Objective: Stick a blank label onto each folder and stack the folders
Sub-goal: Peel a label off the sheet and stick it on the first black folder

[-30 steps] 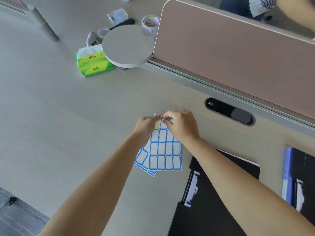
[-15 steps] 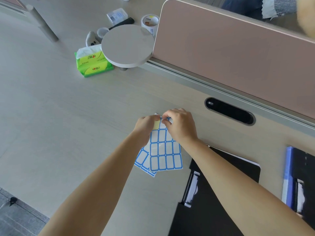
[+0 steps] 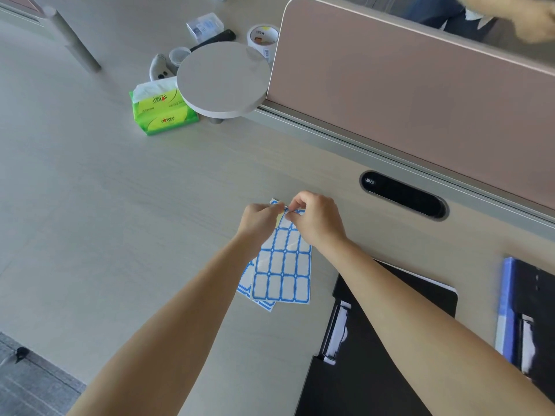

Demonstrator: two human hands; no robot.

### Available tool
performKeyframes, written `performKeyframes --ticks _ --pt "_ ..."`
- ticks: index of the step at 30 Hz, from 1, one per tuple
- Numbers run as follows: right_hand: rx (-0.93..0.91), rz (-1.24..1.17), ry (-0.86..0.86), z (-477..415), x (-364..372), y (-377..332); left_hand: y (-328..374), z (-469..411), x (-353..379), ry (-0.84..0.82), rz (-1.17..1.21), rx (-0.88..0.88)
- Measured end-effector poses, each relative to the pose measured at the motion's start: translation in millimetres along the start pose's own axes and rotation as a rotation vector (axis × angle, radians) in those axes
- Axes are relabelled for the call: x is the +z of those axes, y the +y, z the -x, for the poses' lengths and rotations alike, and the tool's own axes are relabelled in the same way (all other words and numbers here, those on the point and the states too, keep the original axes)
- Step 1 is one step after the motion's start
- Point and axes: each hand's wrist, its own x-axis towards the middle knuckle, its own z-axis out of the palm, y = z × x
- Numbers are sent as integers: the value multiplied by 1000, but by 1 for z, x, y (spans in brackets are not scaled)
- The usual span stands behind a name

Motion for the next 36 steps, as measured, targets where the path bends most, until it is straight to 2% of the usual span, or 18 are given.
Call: performKeyframes --ticks 16,28,33,36 --pt "-83 -32 43 4 1 3 2 1 -2 -6 -55 9" --pt "-33 -50 21 2 1 4 2 2 -1 -19 -75 57" --pt "-17 -65 -17 0 0 6 0 2 0 -19 -92 92" --pt "-3 -72 -101 -3 -4 9 0 3 -1 -27 -108 122"
